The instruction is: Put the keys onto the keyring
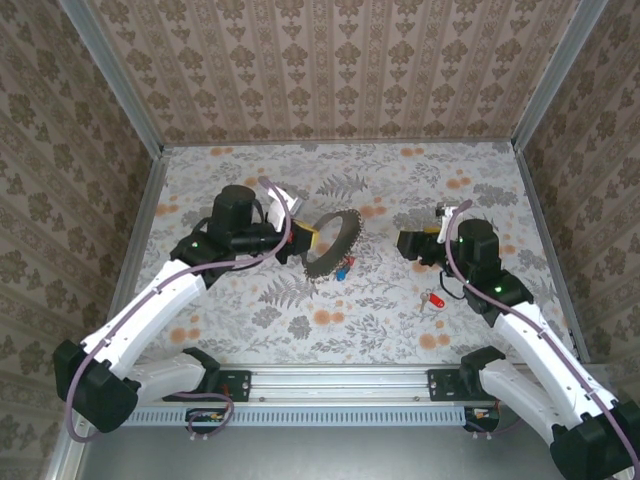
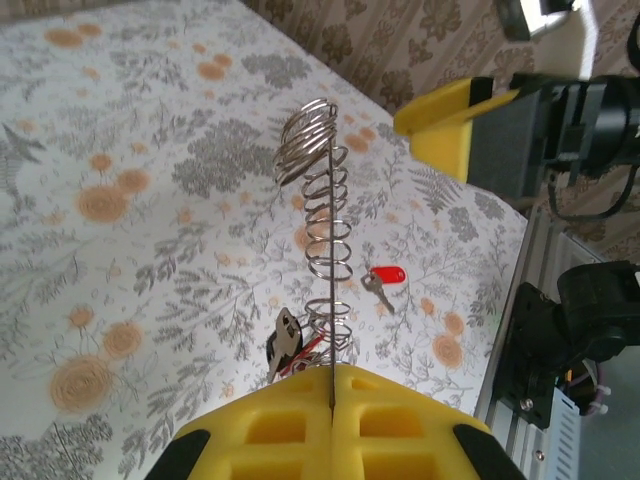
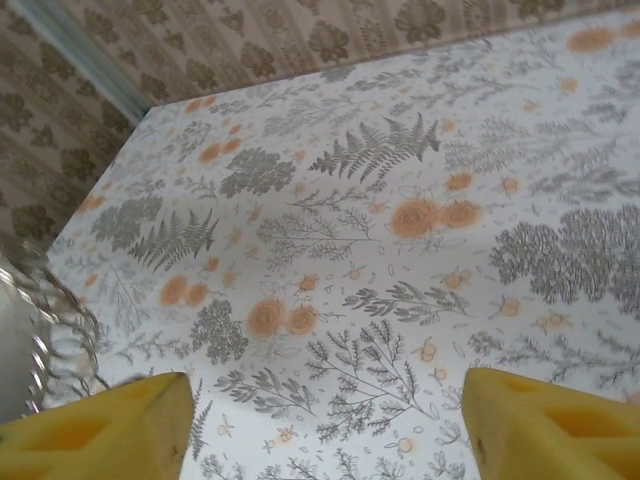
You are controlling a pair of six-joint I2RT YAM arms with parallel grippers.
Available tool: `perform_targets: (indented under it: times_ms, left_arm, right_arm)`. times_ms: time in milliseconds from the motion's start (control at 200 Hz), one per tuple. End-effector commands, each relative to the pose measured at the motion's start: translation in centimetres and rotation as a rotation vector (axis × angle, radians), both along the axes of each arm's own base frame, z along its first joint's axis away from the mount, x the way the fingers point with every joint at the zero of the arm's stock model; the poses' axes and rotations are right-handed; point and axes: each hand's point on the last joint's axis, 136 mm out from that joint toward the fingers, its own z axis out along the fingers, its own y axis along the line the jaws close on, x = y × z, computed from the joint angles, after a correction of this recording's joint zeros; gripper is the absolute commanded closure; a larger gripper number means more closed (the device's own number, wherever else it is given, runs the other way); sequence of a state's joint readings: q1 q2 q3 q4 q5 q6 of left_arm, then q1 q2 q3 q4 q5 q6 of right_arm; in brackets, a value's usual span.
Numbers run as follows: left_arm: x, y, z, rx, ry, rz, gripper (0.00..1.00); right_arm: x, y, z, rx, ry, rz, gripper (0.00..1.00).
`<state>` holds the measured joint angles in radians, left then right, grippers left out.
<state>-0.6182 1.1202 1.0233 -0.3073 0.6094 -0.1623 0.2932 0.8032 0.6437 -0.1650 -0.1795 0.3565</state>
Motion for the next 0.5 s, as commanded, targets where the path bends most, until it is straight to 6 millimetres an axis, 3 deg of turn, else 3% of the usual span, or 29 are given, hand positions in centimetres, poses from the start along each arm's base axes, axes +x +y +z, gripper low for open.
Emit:
perform_targets:
  times_ms: [0, 150, 205, 495]
  left_arm:
    - [-0.9, 0.3, 3.9, -0.035, -0.109, -0.043, 1.0]
    - [-1.6, 0.2, 5.4, -0.058, -0.161, -0.089, 1.0]
    - [-1.7, 0.2, 5.9, -0.067, -0.182, -0.099, 1.0]
    - [-1.3, -0.2, 8.3, -0.138, -0.11, -0.146, 1.0]
  right_arm:
    - [-1.3, 1.1, 1.3, -0.006, -0.085, 0.082, 0.36]
    - [-3.4, 3.9, 3.0, -0.079, -0.271, 0.219, 0.42]
    - [-4.4, 5.6, 2.9, -0.134, -0.344, 0.302, 0.51]
    - [-7.0, 11.0, 2.5, -0.304, -0.63, 0.456, 0.67]
